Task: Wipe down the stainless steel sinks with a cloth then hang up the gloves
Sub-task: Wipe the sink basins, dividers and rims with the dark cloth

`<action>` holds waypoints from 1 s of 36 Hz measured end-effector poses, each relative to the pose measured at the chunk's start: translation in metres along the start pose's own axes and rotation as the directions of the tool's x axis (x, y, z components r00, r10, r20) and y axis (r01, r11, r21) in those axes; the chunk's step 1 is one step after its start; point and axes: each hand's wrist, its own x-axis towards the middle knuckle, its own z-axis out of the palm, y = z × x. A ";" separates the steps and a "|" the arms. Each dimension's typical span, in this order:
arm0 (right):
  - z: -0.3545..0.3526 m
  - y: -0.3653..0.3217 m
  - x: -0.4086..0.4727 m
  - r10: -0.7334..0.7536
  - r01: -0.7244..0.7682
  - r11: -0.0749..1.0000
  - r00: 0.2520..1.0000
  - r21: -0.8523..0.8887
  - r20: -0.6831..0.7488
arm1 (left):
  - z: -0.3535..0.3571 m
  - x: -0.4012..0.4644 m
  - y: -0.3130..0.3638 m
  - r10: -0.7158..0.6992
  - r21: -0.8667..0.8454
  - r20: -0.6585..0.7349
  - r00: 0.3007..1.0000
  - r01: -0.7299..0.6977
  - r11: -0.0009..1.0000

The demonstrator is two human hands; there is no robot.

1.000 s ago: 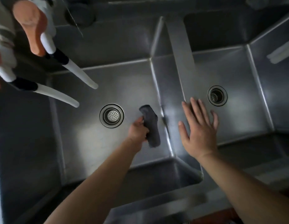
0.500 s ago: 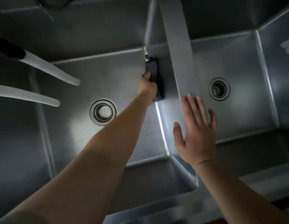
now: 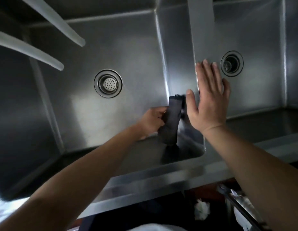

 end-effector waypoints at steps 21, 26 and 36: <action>-0.002 -0.002 -0.002 0.013 -0.012 1.000 0.999 0.019 -0.042 | 0.047 0.060 0.009 -0.253 -0.028 -0.358 0.899 0.261 0.965; -0.003 -0.004 -0.002 0.040 -0.040 0.999 0.999 0.009 -0.014 | 0.063 0.032 0.018 -0.288 0.090 -0.261 0.921 0.320 0.943; -0.002 -0.004 -0.002 0.055 -0.054 0.998 0.999 0.024 -0.002 | 0.076 -0.008 0.043 -0.331 -0.069 -0.183 0.926 0.324 0.944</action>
